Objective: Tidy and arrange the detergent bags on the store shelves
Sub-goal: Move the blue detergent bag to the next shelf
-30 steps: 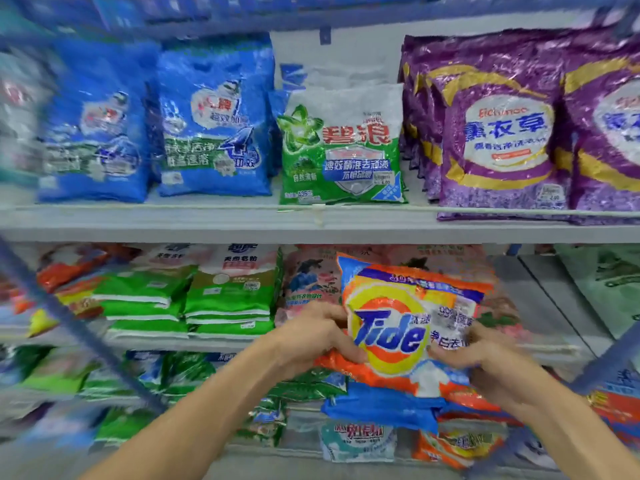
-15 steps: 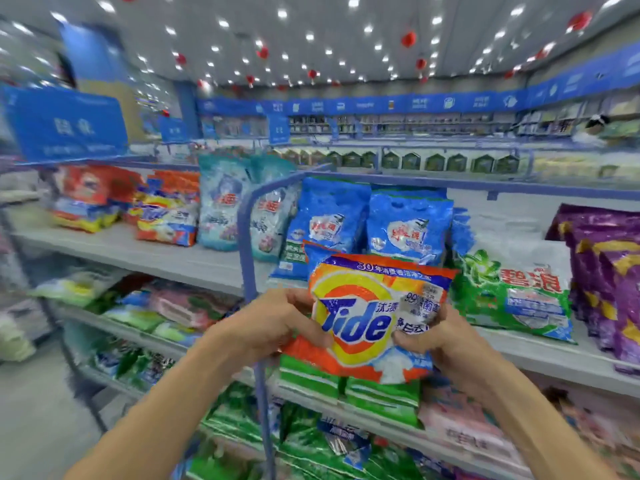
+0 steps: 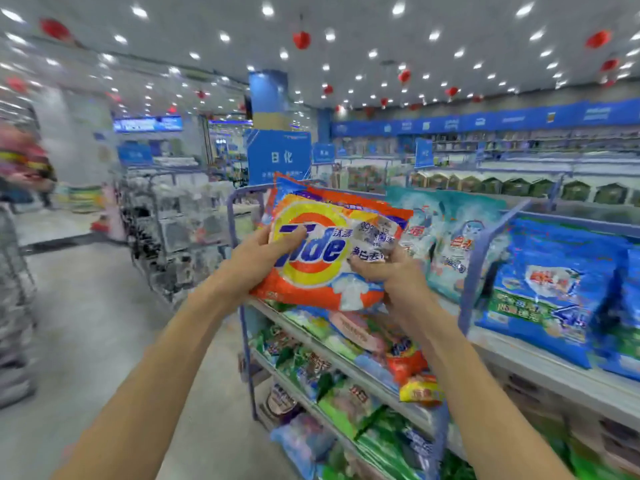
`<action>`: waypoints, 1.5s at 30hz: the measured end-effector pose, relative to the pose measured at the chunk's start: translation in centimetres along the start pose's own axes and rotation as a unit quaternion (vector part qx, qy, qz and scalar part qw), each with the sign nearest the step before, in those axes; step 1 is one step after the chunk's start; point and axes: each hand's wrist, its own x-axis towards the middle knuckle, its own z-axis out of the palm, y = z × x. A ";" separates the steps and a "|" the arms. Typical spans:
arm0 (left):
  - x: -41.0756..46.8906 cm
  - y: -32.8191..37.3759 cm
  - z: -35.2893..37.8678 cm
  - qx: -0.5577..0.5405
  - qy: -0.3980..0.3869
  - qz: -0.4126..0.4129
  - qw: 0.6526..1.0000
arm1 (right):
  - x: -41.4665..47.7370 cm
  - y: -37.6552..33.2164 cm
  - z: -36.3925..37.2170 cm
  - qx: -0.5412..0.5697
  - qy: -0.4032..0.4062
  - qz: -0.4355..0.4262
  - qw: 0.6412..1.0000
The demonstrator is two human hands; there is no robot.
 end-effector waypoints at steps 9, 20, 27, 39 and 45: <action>8.9 -4.2 -9.0 0.000 0.042 -0.008 0.999 | 11.1 6.9 6.3 -0.009 -0.031 0.026 0.999; 28.0 -10.9 -13.4 -0.147 0.076 -0.010 0.986 | 29.6 12.5 6.4 -0.038 -0.032 -0.017 0.999; 38.6 -15.8 -16.2 -0.178 0.040 -0.032 0.983 | 38.6 16.2 6.7 -0.047 0.027 -0.001 0.999; 60.4 -23.4 -22.5 -0.201 -0.083 -0.042 0.975 | 53.9 24.2 10.0 -0.064 0.242 -0.007 0.968; 67.4 -27.9 -22.3 -0.173 -0.159 -0.095 0.967 | 57.3 27.1 10.3 -0.079 0.352 -0.010 0.933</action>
